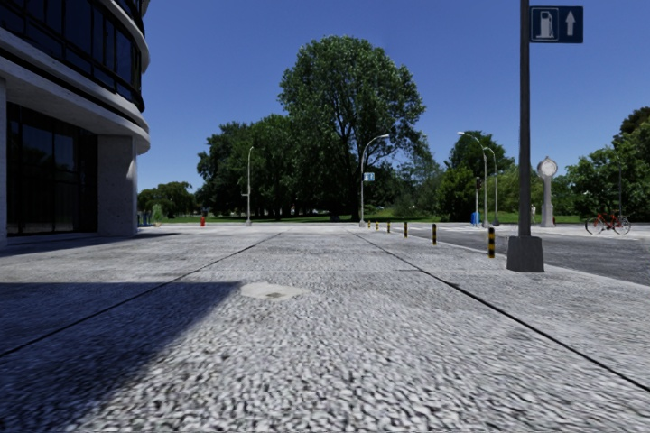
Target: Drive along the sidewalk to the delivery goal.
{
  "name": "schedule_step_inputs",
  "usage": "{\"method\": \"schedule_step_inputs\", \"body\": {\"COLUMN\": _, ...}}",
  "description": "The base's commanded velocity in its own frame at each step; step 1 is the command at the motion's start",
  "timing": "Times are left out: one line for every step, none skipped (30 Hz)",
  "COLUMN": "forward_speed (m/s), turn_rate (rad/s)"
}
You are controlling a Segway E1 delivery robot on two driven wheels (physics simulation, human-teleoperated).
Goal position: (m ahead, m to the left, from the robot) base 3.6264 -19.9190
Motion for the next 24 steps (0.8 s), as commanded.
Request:
{"method": "schedule_step_inputs", "body": {"forward_speed": 2.0, "turn_rate": 0.0}}
{"method": "schedule_step_inputs", "body": {"forward_speed": 2.0, "turn_rate": 0.0}}
{"method": "schedule_step_inputs", "body": {"forward_speed": 2.0, "turn_rate": 0.0}}
{"method": "schedule_step_inputs", "body": {"forward_speed": 2.0, "turn_rate": 0.0}}
{"method": "schedule_step_inputs", "body": {"forward_speed": 2.0, "turn_rate": 0.0}}
{"method": "schedule_step_inputs", "body": {"forward_speed": 2.0, "turn_rate": 0.0}}
{"method": "schedule_step_inputs", "body": {"forward_speed": 2.0, "turn_rate": 0.0}}
{"method": "schedule_step_inputs", "body": {"forward_speed": 2.0, "turn_rate": 0.0}}
{"method": "schedule_step_inputs", "body": {"forward_speed": 2.0, "turn_rate": 0.0}}
{"method": "schedule_step_inputs", "body": {"forward_speed": 2.0, "turn_rate": 0.0}}
{"method": "schedule_step_inputs", "body": {"forward_speed": 2.0, "turn_rate": 0.0}}
{"method": "schedule_step_inputs", "body": {"forward_speed": 2.0, "turn_rate": 0.0}}
{"method": "schedule_step_inputs", "body": {"forward_speed": 2.0, "turn_rate": 0.0}}
{"method": "schedule_step_inputs", "body": {"forward_speed": 2.0, "turn_rate": 0.0}}
{"method": "schedule_step_inputs", "body": {"forward_speed": 2.0, "turn_rate": 0.0}}
{"method": "schedule_step_inputs", "body": {"forward_speed": 2.0, "turn_rate": 0.0}}
{"method": "schedule_step_inputs", "body": {"forward_speed": 2.0, "turn_rate": 0.0}}
{"method": "schedule_step_inputs", "body": {"forward_speed": 2.0, "turn_rate": 0.0}}
{"method": "schedule_step_inputs", "body": {"forward_speed": 2.0, "turn_rate": 0.0}}
{"method": "schedule_step_inputs", "body": {"forward_speed": 2.0, "turn_rate": 0.0}}
{"method": "schedule_step_inputs", "body": {"forward_speed": 2.0, "turn_rate": 0.0}}
{"method": "schedule_step_inputs", "body": {"forward_speed": 2.0, "turn_rate": 0.0}}
{"method": "schedule_step_inputs", "body": {"forward_speed": 2.0, "turn_rate": 0.0}}
{"method": "schedule_step_inputs", "body": {"forward_speed": 2.0, "turn_rate": 0.0}}
